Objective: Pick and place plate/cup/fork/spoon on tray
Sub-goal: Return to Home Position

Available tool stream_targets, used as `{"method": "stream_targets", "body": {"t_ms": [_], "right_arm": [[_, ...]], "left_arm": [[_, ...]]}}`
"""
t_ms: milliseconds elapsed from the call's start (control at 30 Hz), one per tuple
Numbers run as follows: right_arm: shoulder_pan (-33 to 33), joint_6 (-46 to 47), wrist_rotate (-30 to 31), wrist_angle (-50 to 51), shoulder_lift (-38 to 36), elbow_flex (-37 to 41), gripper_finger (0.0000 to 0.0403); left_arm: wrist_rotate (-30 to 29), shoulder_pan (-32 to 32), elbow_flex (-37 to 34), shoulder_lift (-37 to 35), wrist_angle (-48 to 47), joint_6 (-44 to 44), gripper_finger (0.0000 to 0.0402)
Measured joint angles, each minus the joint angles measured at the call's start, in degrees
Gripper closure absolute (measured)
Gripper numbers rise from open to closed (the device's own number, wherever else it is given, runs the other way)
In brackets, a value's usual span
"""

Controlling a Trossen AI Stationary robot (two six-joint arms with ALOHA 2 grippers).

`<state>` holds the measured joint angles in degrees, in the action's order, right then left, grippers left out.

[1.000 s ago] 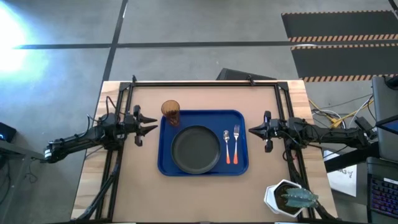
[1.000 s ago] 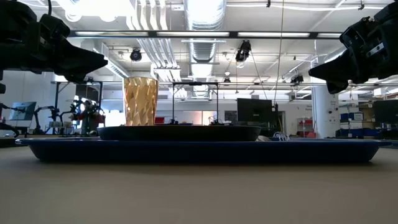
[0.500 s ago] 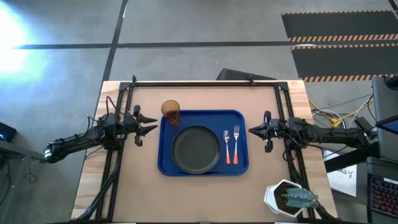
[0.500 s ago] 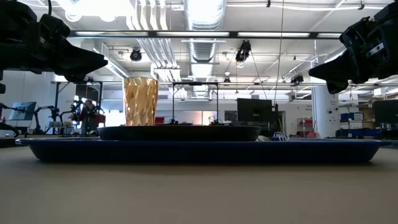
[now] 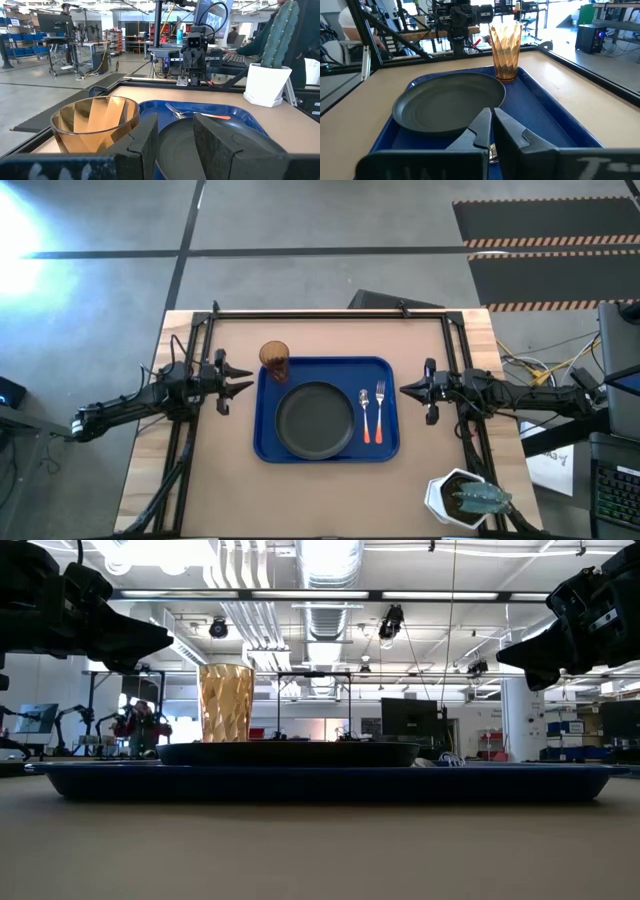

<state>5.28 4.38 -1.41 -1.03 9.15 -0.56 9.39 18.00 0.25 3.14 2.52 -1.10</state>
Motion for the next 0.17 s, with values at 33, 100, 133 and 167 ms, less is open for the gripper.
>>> {"method": "stream_targets", "body": {"t_ms": [33,100,133,167], "right_arm": [[0.00,-0.01,0.00,-0.01,0.01,0.00,0.0394],[0.02,0.04,0.00,-0.01,0.00,0.00,0.0394],[0.01,0.04,0.00,-0.01,0.00,0.00,0.0394],[0.00,0.02,0.00,-0.01,0.00,0.00,0.0394]], "left_arm": [[0.00,-0.02,-0.02,0.00,0.00,0.00,0.0294],[0.00,-0.02,0.00,0.00,0.00,0.00,0.0294],[0.00,-0.01,-0.01,0.00,0.00,0.00,0.0294],[0.00,-0.01,-0.02,0.00,0.00,0.00,0.0294]]}}
